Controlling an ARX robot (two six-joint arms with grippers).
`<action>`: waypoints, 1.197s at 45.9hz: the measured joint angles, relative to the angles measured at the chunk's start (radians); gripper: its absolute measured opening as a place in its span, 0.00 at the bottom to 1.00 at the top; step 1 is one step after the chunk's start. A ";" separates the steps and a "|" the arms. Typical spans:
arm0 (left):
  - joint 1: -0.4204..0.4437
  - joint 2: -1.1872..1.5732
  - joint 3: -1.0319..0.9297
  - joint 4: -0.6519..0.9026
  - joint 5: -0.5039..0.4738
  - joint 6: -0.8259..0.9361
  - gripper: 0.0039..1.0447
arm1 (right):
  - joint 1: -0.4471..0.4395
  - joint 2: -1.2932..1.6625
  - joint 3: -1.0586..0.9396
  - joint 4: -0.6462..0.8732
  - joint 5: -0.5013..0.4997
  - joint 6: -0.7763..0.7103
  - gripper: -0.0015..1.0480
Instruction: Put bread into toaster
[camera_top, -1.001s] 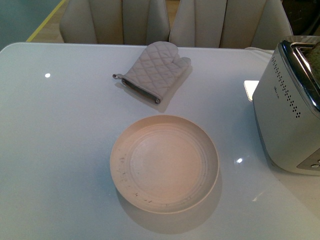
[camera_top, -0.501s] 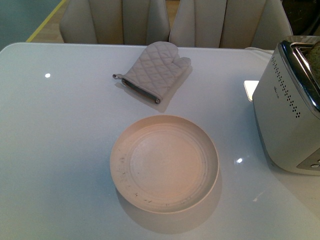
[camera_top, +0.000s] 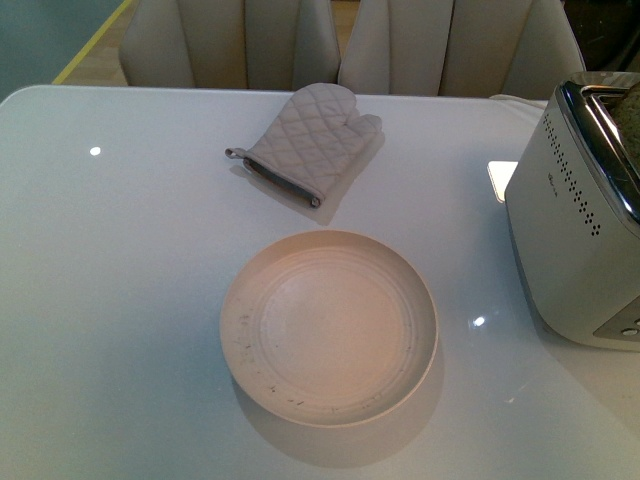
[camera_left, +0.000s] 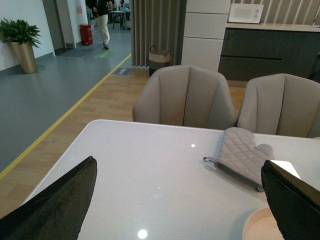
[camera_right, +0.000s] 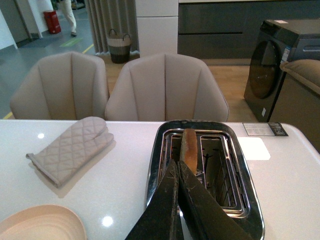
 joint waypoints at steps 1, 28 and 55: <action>0.000 0.000 0.000 0.000 0.000 0.000 0.94 | 0.000 -0.015 -0.007 -0.008 0.000 0.000 0.02; 0.000 0.000 0.000 0.000 0.000 0.000 0.94 | 0.000 -0.272 -0.079 -0.167 0.000 0.000 0.02; 0.000 0.000 0.000 0.000 0.000 0.000 0.94 | 0.000 -0.467 -0.079 -0.359 0.000 0.000 0.02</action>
